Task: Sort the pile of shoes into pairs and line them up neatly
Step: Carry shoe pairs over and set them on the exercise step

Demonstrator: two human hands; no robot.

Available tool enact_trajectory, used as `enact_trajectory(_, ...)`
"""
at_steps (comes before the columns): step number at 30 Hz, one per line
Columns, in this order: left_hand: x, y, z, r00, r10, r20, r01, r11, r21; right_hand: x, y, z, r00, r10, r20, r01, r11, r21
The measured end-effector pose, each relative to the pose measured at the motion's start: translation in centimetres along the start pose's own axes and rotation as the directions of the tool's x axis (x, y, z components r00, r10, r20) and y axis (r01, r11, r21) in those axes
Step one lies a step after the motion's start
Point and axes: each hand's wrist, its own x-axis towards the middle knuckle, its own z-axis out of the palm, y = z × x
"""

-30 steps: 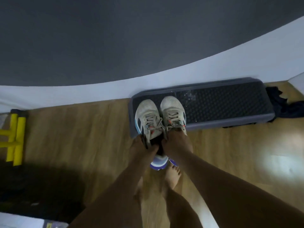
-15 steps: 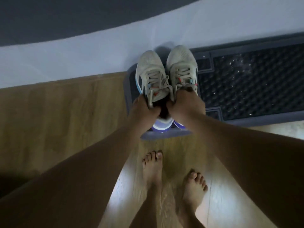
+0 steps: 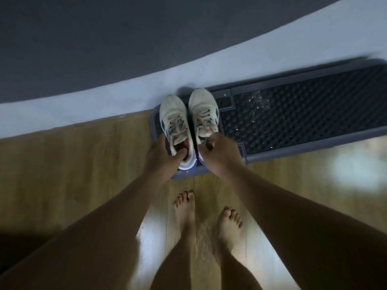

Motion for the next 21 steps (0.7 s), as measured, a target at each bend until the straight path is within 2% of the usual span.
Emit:
enact_trajectory(7, -16.9, 16.4, -8.4, 0.989, 0.137, 0.053, -0.141, 0.986, 0.083, -18.3, -2.2, -16.3, 0.989, 0.078, -0.123, -0.066, 0.993, 0.102)
enact_trajectory(11, -23.2, 25.6, -7.7, 0.913, 0.351, 0.210, -0.381, 0.916, 0.127, -26.1, -1.9, -23.0, 0.948, 0.151, -0.279, -0.087, 0.969, 0.232)
enact_trajectory(14, -26.6, 30.1, -5.7, 0.808, 0.460, 0.367, -0.543, 0.824, 0.162, -31.8, -0.3, -25.7, 0.873, 0.265, -0.410, -0.133, 0.937, 0.322)
enact_trajectory(16, -28.5, 31.7, -4.2, 0.701, 0.515, 0.494, -0.663, 0.725, 0.186, -35.8, 1.2, -26.1, 0.799, 0.386, -0.461, -0.190, 0.890, 0.415)
enact_trajectory(18, -30.9, 32.5, -2.9, 0.580, 0.530, 0.619, -0.760, 0.625, 0.176, -40.0, 2.4, -25.2, 0.691, 0.541, -0.479, -0.238, 0.797, 0.555)
enact_trajectory(21, -35.0, 32.2, -1.6, 0.436, 0.488, 0.756, -0.855, 0.488, 0.178, -46.6, 3.1, -21.4, 0.539, 0.733, -0.415, -0.304, 0.629, 0.715)
